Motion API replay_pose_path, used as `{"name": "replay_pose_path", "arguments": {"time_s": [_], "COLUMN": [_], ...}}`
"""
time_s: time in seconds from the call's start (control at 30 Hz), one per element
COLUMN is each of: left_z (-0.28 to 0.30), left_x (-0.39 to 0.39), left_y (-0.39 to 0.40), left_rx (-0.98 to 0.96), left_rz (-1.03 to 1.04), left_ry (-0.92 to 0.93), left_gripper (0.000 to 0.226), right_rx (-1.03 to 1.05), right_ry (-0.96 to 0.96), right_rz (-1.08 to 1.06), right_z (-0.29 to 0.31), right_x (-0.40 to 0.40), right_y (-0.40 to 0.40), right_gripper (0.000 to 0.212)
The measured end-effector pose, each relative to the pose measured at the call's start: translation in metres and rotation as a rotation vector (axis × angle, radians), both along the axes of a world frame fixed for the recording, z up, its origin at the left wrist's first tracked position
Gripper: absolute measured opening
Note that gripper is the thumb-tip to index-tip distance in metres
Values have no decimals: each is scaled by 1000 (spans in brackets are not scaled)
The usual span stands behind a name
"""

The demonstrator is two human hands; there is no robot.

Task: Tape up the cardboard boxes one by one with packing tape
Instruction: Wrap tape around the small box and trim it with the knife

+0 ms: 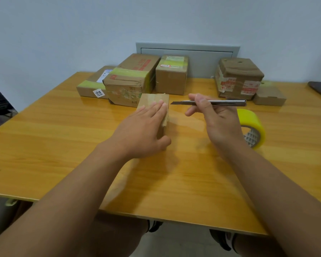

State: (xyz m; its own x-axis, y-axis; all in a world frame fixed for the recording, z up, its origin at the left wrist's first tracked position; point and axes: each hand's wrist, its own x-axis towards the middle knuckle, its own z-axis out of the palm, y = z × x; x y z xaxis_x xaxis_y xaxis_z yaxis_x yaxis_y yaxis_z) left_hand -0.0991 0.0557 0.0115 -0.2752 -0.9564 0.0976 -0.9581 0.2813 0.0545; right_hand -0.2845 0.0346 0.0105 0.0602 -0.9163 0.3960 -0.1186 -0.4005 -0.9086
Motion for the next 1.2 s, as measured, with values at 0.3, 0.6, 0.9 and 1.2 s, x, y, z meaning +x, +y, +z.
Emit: {"name": "replay_pose_path", "arguments": {"time_s": [0.3, 0.6, 0.9, 1.2], "left_z": [-2, -1, 0, 0], "left_x": [-3, -3, -3, -4], "left_y": [-1, 0, 1, 2], "left_rx": [5, -6, -13, -14], "left_rz": [30, 25, 22, 17], "left_ry": [-2, -5, -1, -7], "left_gripper": [87, 86, 87, 87], "right_rx": [-29, 75, 137, 162], "right_ry": [18, 12, 34, 64], "right_rz": [-63, -49, 9, 17], "right_z": [3, 9, 14, 16], "right_x": [1, -3, -6, -4], "right_y": [5, 3, 6, 6], "right_gripper": [38, 20, 22, 23]}}
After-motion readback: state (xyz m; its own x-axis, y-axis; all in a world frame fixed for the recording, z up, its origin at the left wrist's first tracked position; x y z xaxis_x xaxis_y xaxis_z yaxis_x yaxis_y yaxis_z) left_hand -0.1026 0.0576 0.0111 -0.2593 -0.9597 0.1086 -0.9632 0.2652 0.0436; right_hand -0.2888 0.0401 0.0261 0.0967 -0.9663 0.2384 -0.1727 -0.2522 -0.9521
